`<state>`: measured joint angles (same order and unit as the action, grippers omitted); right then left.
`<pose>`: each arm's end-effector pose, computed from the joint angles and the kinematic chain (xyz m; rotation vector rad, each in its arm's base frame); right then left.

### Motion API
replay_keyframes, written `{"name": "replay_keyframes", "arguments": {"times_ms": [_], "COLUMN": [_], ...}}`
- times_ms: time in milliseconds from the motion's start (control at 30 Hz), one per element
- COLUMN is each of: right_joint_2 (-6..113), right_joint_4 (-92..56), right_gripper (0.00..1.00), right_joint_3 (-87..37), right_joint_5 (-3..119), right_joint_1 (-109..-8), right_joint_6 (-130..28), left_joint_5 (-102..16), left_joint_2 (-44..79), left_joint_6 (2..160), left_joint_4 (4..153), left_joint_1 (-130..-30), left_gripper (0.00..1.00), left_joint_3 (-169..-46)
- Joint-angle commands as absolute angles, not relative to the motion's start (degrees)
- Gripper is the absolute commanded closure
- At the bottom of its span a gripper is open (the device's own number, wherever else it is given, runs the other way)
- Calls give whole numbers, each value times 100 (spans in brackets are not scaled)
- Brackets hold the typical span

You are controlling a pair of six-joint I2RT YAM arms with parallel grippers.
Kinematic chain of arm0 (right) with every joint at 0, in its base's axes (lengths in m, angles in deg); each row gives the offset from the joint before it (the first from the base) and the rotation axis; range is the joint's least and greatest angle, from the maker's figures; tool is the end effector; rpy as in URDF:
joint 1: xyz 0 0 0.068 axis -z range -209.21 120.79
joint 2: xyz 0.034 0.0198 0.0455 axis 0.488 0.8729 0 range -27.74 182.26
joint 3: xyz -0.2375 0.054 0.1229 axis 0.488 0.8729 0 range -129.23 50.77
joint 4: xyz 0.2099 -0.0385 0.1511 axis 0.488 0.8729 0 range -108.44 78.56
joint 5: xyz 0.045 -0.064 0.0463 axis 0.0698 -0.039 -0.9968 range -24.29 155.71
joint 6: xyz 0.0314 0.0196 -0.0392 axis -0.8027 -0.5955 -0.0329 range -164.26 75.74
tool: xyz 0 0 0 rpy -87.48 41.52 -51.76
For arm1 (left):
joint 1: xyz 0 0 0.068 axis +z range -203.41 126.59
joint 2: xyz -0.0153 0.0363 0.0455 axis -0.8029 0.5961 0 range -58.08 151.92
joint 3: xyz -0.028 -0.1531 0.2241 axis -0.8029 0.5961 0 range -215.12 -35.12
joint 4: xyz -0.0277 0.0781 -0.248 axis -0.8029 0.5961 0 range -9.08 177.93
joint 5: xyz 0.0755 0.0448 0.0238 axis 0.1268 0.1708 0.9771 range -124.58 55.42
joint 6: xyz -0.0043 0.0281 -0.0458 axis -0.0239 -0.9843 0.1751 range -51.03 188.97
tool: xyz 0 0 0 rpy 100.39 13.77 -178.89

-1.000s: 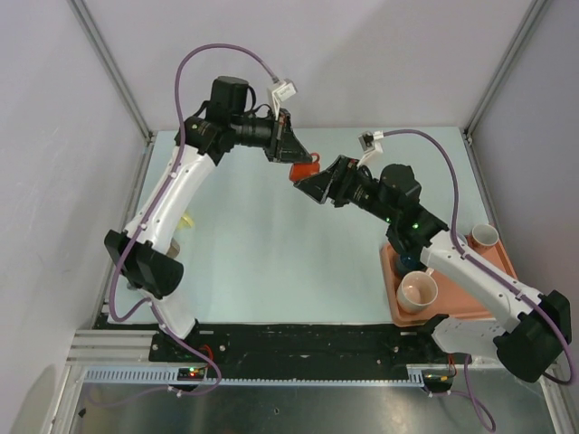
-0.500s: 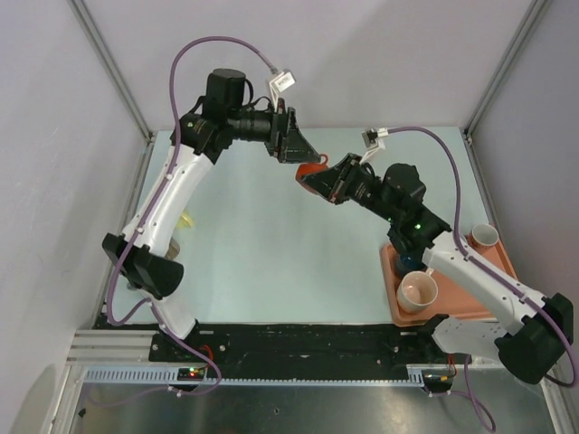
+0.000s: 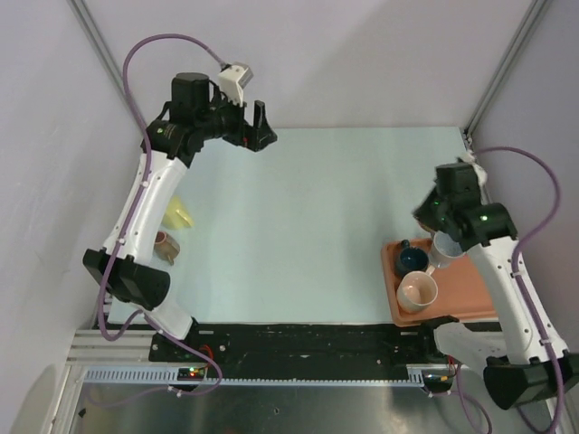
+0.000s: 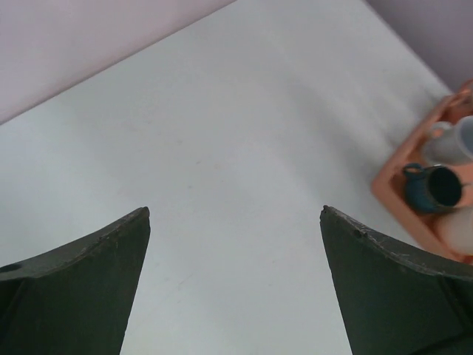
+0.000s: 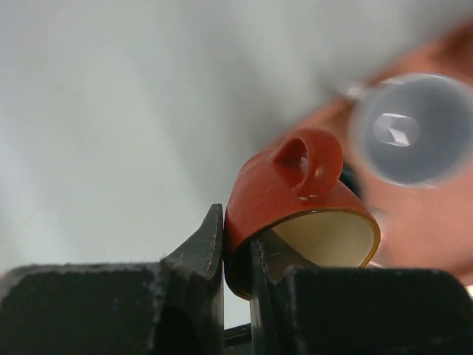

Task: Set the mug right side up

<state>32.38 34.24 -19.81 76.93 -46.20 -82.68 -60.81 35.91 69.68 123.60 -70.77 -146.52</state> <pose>0.1925 0.0516 0.3728 0.5266 2.2450 0.2739 0.3294 -0.1194 0.4622 0.5826 1.9389 -0.6603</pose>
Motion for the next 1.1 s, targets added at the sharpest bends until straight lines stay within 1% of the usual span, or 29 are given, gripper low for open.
{"name": "replay_keyframes", "arguments": {"times_ms": [0, 167, 267, 333, 433, 600, 800, 967, 1033, 1067], "right_joint_2": [2817, 2217, 1981, 1818, 1723, 2212, 2223, 2634, 2779, 2846], "right_joint_4": [4988, 4573, 4376, 4294, 4161, 3800, 3507, 3268, 3121, 3042], "right_gripper": [100, 100, 100, 100, 100, 100, 100, 100, 99, 97], "right_joint_3": [-1895, -774, -138, 210, 497, 823, 1262, 1373, 1460, 1511], "right_joint_5": [8157, 7088, 6482, 6362, 6211, 5710, 5899, 6035, 6046, 6001], "right_joint_1": [-3412, -1612, -514, 78, 647, 777, 585, 285, 210, 191], "right_joint_6": [-7937, -7761, -7747, -7788, -7812, -8063, -8324, -8506, -8606, -8661], "left_joint_5": [-5204, -4888, -4974, -5076, -5219, -5398, -5452, -5432, -5421, -5411], "left_joint_2": [3289, 3251, 3148, 3069, 2988, 2993, 2981, 2997, 2985, 2983], "left_joint_6": [6153, 5891, 5762, 5704, 5680, 5721, 5712, 5689, 5668, 5663], "left_joint_4": [12378, 12426, 12433, 12432, 12434, 12434, 12428, 12434, 12432, 12433], "left_joint_1": [-7081, -7067, -7046, -6993, -6864, -6659, -6613, -6607, -6607, -6607], "left_gripper": [0, 0, 0, 0, 0, 0, 0, 0, 0, 0], "left_joint_3": [-14403, -14202, -14072, -13972, -13899, -13888, -13880, -13864, -13848, -13839]}}
